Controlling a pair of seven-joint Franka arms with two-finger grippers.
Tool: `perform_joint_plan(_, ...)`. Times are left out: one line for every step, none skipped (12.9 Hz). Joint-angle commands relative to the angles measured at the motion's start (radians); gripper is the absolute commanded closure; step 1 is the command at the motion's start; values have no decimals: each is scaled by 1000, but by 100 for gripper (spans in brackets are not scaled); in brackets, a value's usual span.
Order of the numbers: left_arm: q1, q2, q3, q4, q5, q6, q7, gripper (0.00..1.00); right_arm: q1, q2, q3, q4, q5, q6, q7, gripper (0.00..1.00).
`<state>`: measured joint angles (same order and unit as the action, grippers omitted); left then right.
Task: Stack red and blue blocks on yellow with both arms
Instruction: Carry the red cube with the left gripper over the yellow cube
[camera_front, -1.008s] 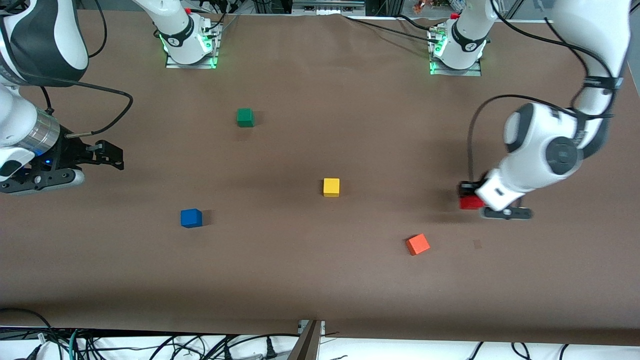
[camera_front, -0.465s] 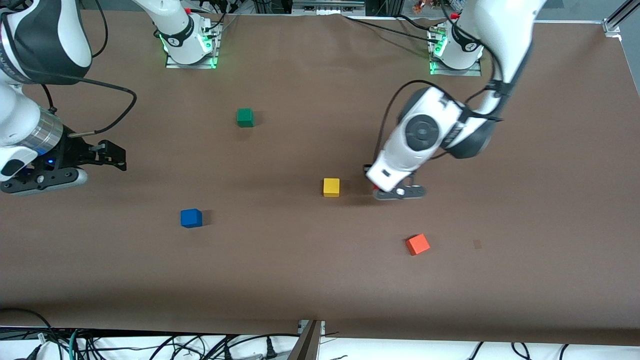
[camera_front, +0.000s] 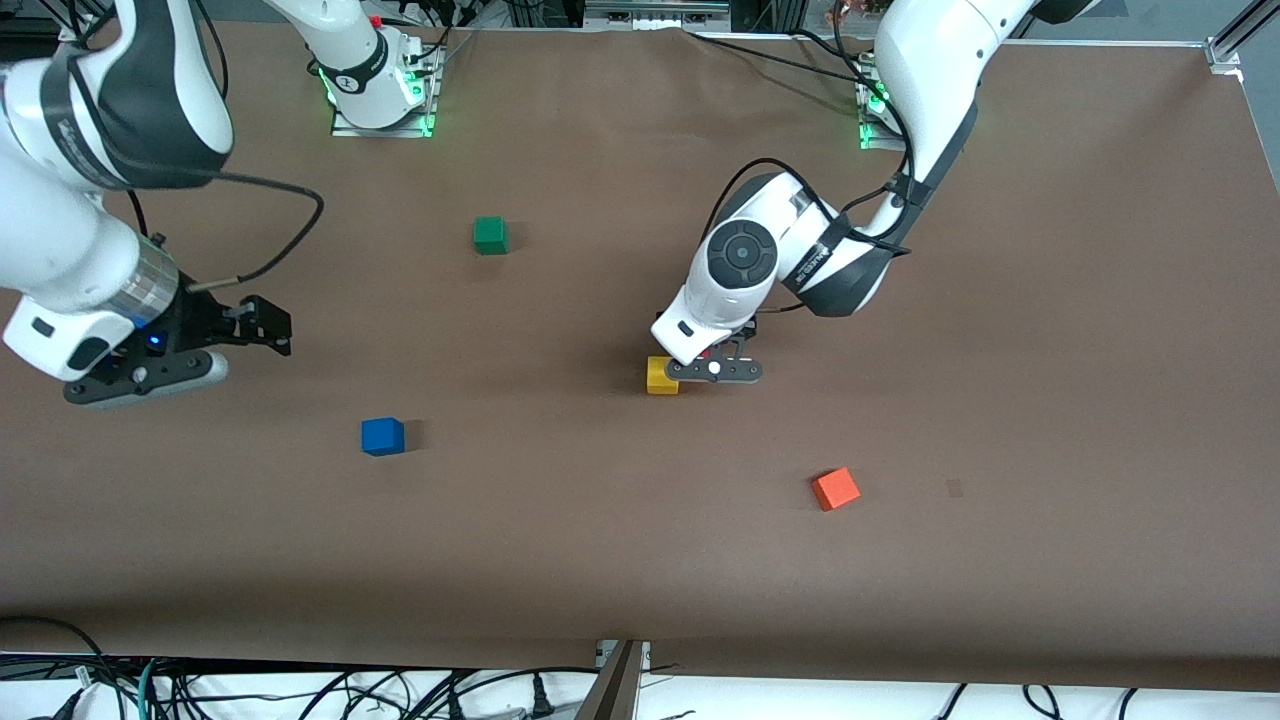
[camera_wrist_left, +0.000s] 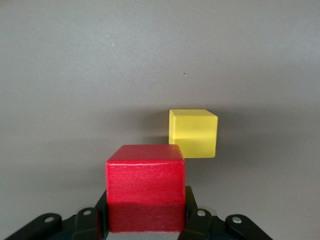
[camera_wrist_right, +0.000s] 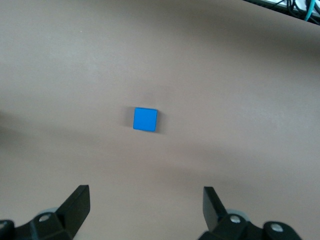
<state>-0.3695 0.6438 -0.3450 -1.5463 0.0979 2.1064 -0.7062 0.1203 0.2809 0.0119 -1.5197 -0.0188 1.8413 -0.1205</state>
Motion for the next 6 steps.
perform_joint_plan(-55,43,17,78,77,-25,-24,100,-7,40,0,9,-4,38,-7,0)
perform_joint_plan(-75,68,17,101,86,-25,-48,100,-4,56,0,9,-15,52,-7,0)
perform_joint_plan(-94,95,21,127,95,-25,-71,100,-11,76,-3,9,-13,82,-7,0)
perform_joint_plan(-114,117,32,152,117,-25,-88,100,-17,128,-6,9,-15,116,-16,0)
perform_joint_plan(-129,131,44,170,123,-23,-90,100,-19,159,-6,10,-10,125,-51,0)
perform_joint_plan(-134,140,49,175,124,-20,-90,100,-13,185,-4,12,-7,137,-38,0)
